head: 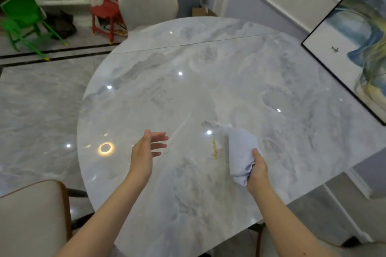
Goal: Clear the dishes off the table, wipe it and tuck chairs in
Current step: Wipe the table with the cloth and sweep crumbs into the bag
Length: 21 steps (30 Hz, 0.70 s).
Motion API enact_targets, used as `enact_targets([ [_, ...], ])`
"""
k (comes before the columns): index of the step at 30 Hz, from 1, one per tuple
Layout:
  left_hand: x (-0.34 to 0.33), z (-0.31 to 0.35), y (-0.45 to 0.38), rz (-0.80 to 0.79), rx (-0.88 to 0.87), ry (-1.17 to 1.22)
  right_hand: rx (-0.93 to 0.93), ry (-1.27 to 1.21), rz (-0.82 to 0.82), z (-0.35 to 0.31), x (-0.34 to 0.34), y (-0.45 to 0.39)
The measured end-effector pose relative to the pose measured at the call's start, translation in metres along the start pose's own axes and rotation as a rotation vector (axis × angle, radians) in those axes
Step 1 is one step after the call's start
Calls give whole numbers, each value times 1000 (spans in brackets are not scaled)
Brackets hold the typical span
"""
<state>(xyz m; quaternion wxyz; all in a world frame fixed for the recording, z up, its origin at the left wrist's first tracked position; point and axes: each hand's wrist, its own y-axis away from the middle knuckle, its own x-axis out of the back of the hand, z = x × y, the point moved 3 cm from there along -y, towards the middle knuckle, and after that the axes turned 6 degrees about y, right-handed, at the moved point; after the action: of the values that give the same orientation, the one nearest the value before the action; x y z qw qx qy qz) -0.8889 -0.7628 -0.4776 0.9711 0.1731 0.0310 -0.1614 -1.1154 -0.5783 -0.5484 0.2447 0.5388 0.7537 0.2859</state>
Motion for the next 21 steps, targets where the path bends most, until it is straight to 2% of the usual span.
enact_targets([
  [13, -149, 3, -21, -124, 1, -84, 90, -357, 35, -127, 91, -56],
  [21, -231, -18, -41, -181, 33, -130, 201, -385, 311, -185, 178, -104],
])
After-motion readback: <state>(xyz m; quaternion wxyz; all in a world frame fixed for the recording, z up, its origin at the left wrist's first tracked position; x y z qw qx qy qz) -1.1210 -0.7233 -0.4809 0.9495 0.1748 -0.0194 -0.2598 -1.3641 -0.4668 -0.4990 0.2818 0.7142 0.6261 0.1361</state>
